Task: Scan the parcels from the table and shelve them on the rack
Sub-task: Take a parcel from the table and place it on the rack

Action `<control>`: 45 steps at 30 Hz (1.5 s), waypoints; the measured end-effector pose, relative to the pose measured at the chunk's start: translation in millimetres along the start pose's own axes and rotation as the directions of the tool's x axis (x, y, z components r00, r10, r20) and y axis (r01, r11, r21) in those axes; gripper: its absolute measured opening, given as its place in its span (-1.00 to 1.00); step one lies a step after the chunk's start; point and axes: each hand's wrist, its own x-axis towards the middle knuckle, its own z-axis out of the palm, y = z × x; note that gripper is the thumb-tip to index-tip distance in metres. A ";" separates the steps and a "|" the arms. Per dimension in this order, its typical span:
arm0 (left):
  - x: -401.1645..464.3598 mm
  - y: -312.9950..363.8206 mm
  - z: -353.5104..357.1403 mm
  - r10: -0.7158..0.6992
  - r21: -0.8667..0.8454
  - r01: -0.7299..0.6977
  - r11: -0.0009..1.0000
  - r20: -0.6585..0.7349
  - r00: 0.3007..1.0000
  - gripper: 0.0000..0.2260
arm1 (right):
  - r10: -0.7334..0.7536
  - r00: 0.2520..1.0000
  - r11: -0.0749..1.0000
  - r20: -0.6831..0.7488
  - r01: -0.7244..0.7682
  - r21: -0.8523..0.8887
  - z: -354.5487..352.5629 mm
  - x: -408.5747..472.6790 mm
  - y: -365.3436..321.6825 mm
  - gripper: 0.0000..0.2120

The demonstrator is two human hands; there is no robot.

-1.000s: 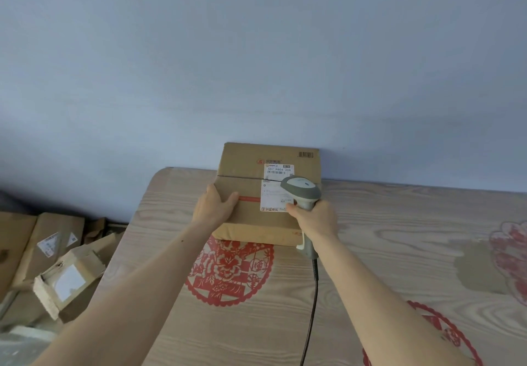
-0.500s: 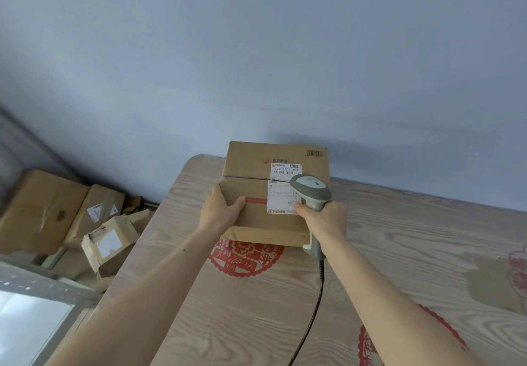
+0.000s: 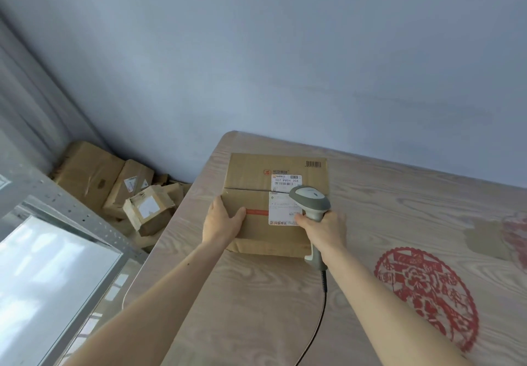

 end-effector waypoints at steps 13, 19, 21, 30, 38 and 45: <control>-106.5 -77.8 -15.9 -0.132 -0.019 0.131 0.991 -0.085 0.988 -0.46 | -0.015 0.997 0.998 0.076 0.019 -0.064 21.3 -101.1 56.8 -0.40; -137.7 -92.7 -13.1 -0.194 -0.054 0.188 0.981 -0.136 0.972 -0.41 | -0.008 0.989 0.998 0.149 0.018 -0.065 20.1 -118.2 74.2 -0.42; -143.8 -97.6 -12.4 -0.223 -0.078 0.213 0.974 -0.148 0.964 -0.41 | -0.006 0.984 0.998 0.177 0.018 -0.061 20.2 -120.7 77.5 -0.47; -148.1 -113.2 -12.0 -0.236 -0.052 0.231 0.972 -0.153 0.960 -0.47 | -0.021 0.984 0.995 0.179 0.038 -0.090 22.0 -126.1 88.4 -0.47; -125.8 -132.9 -27.7 -0.305 -0.222 0.321 0.921 0.100 0.947 -0.49 | -0.166 0.979 0.972 0.119 0.182 -0.147 21.5 -143.4 82.0 -0.64; -116.4 -149.0 -34.6 -0.207 -0.453 0.374 0.809 0.376 0.903 -0.31 | -0.106 0.988 0.976 0.115 0.125 -0.177 23.9 -141.8 77.9 -0.60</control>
